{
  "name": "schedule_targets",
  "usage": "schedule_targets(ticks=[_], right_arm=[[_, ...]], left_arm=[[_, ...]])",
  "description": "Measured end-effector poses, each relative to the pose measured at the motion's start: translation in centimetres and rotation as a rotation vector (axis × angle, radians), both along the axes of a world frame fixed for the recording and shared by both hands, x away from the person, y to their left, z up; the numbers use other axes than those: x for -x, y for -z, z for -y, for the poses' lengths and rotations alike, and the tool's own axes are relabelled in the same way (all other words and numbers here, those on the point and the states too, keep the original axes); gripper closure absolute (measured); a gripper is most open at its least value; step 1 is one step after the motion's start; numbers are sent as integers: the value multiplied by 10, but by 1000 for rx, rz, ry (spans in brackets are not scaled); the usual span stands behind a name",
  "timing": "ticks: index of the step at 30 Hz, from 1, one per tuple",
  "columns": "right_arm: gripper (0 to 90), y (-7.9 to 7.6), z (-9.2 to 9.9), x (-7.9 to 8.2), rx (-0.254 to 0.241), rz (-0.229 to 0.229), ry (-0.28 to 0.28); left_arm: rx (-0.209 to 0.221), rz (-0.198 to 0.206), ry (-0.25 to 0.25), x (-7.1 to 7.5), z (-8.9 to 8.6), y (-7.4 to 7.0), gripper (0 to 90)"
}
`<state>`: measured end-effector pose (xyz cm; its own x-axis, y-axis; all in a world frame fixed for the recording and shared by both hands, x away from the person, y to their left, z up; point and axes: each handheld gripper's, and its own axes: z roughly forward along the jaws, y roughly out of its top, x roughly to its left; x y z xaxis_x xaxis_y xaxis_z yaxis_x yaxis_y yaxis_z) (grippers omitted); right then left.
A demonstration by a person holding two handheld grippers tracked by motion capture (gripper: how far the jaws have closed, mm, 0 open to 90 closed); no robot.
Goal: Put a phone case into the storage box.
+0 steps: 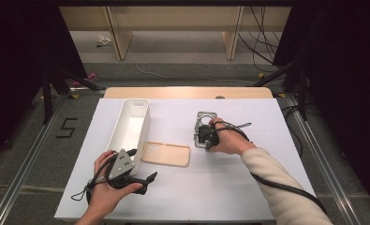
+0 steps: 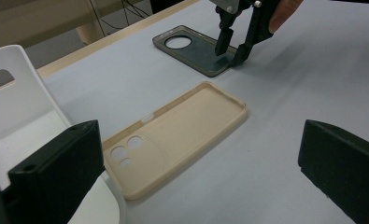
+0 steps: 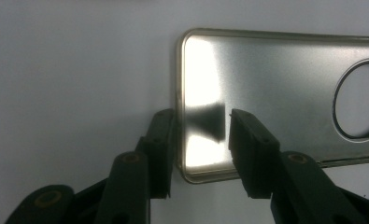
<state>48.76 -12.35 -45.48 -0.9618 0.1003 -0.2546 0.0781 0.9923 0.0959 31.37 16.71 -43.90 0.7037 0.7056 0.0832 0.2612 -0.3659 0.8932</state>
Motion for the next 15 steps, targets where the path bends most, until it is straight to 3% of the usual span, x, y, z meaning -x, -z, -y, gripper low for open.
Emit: schedule_targets(ticks=[8,15], right_arm=[[712,0,-4,0,18,-16,-39],[761,0,-4,0,22,-35,-40]], left_arm=[[0,1,1,0,0,0,0],[0,1,2,0,0,0,0]])
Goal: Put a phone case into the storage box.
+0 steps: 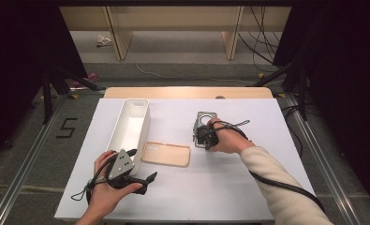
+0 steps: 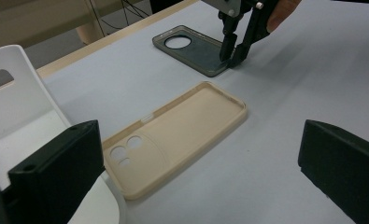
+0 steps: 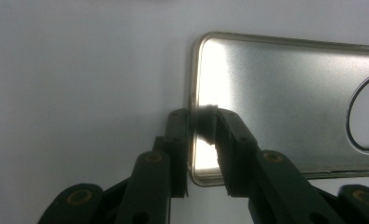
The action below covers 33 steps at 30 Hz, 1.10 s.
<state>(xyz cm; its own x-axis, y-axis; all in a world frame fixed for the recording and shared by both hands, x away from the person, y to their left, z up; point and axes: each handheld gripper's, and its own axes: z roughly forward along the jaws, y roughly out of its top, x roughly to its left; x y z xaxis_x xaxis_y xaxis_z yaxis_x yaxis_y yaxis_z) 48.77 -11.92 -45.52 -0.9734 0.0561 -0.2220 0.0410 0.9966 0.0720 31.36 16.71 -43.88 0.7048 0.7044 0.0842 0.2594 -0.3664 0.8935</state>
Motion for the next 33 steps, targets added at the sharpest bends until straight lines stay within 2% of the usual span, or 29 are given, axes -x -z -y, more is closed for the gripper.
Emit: schedule_targets(ticks=[10,33], right_arm=[[815,0,-1,-1,5,-30,0],[886,0,-3,0,-10,-37,9]], left_arm=[[-2,-2,1,0,0,0,0],[-1,-1,3,0,0,0,0]])
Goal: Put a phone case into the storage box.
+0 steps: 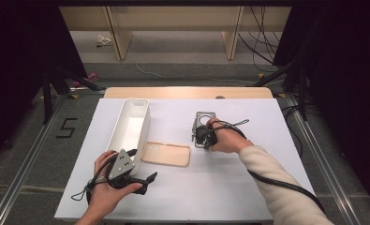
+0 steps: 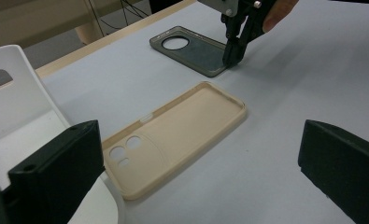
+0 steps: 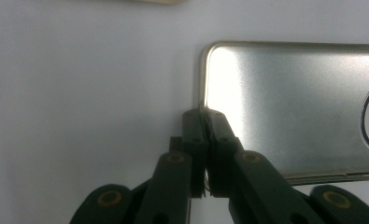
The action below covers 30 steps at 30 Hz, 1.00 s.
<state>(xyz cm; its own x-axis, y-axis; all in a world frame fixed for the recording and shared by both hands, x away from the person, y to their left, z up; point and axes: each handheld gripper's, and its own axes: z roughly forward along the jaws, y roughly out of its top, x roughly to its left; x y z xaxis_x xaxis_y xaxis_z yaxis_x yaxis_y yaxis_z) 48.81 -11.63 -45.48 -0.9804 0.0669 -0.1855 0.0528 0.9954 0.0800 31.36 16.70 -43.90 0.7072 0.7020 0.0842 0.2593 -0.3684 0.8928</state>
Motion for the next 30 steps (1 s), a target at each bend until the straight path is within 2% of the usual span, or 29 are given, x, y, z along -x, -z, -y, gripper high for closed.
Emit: schedule_targets(ticks=[3,11,21,30], right_arm=[[888,0,0,1,-5,-8,10],[892,-3,0,4,-21,7,15],[895,-14,10,11,-81,24,12],[895,-20,25,21,-167,34,20]], left_arm=[[0,0,0,0,0,0,0],[3,0,-2,0,0,0,0],[14,-1,3,0,0,0,0],[11,-3,0,-2,0,1,0]])
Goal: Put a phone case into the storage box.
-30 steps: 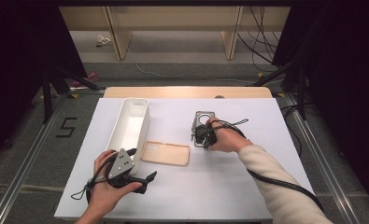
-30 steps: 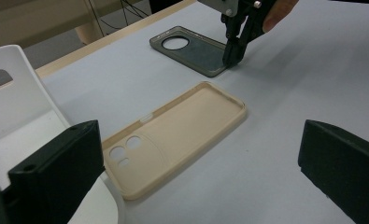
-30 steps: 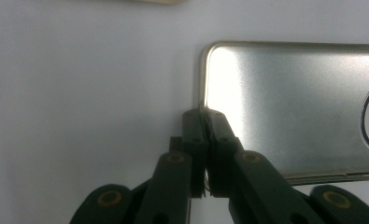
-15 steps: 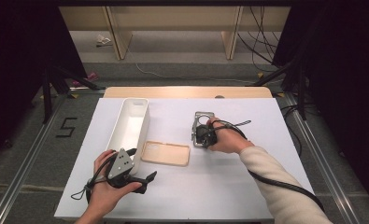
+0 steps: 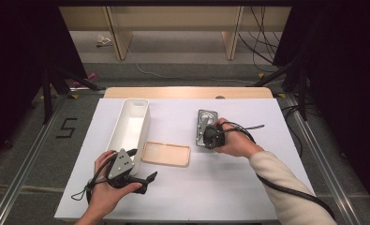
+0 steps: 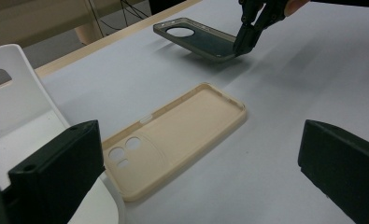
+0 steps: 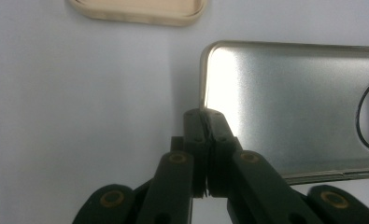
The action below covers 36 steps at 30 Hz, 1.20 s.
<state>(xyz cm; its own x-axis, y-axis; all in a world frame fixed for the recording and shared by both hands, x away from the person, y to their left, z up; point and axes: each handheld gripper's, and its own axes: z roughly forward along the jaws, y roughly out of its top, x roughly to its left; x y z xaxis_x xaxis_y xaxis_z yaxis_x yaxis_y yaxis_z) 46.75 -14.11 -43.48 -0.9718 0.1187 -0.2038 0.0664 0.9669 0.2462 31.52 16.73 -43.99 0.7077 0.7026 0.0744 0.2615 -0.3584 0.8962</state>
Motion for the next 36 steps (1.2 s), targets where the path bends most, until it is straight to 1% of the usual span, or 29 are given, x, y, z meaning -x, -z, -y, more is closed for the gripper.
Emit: schedule_targets(ticks=[4,7,9,11,14,18,22,25,27,31,32,35,36], right_arm=[[895,-3,5,4,-33,7,-4],[896,-5,9,7,-73,3,1],[896,-6,12,10,-95,11,-2],[896,-7,14,15,-123,9,5],[896,-7,18,22,-162,19,-3],[896,-9,23,29,-206,26,-11],[896,-10,28,38,-252,18,-14],[896,-11,31,44,-283,25,-18],[896,-10,33,48,-306,26,-23],[896,-9,35,53,-334,27,-29],[896,-9,36,54,-340,27,-23],[896,-10,36,57,-358,30,-31],[896,-10,36,58,-363,28,-32]], left_arm=[[-1,2,-2,0,1,0,0],[4,0,-7,-1,0,0,0],[6,0,-7,-3,0,-1,0],[3,-1,-5,-4,1,-1,0],[-6,-2,-3,-6,4,-2,0],[-7,-4,4,-7,9,-4,6],[1,-3,-2,-10,13,-8,31],[-1,-3,-16,-15,17,-13,48],[6,-7,-23,-20,19,-17,65],[17,-13,-31,-31,25,-26,101],[14,-11,-34,-33,27,-29,104],[9,-6,-33,-41,34,-37,117],[5,-5,-41,-44,36,-40,123]])
